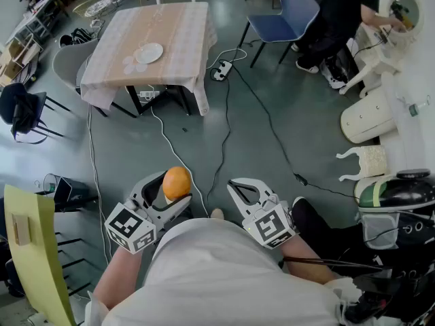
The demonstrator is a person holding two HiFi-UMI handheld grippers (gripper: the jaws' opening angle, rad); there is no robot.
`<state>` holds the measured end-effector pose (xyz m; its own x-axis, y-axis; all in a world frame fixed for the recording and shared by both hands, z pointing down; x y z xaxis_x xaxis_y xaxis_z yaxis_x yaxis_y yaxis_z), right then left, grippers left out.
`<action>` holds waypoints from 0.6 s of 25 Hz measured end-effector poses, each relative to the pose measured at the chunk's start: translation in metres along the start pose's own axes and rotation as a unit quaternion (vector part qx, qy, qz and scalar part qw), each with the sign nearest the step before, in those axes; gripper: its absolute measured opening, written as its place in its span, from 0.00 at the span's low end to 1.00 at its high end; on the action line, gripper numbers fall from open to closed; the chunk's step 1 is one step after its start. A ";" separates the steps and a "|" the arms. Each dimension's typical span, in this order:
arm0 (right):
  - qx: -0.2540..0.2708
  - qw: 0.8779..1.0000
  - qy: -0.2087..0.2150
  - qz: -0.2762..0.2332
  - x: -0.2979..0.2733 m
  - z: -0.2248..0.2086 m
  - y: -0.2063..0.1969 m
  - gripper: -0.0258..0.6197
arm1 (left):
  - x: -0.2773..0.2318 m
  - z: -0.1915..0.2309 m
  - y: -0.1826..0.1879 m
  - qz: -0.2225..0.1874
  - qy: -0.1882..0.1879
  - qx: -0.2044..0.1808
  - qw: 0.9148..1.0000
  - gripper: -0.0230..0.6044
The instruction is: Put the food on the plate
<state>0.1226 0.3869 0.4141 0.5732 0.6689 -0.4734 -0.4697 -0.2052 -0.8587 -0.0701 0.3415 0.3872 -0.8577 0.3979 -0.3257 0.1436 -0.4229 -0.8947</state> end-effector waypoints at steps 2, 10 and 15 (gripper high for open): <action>-0.005 1.000 -0.004 -0.015 0.000 0.000 -0.001 0.06 | 0.001 -0.001 0.001 -0.001 0.001 -0.001 1.000 0.58; -0.003 1.000 0.009 -0.019 -0.002 0.002 -0.007 0.06 | 0.010 0.001 0.000 -0.001 0.023 -0.008 1.000 0.58; -0.002 1.000 0.027 -0.006 -0.019 -0.002 -0.013 0.06 | 0.012 0.016 0.001 0.001 0.039 -0.001 0.999 0.58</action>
<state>0.1190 0.3754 0.4344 0.6143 0.6313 -0.4733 -0.4606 -0.2001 -0.8648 -0.0886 0.3328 0.3877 -0.8166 0.4594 -0.3494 0.1451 -0.4225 -0.8946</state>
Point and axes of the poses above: the fingertips, and each gripper's own axes: x backward along the fingers, z to its left, y out of its top, the point moved 6 cm from there along x, backward along the fingers, and after that the axes turned 3 degrees about x, right-handed, at the moved point
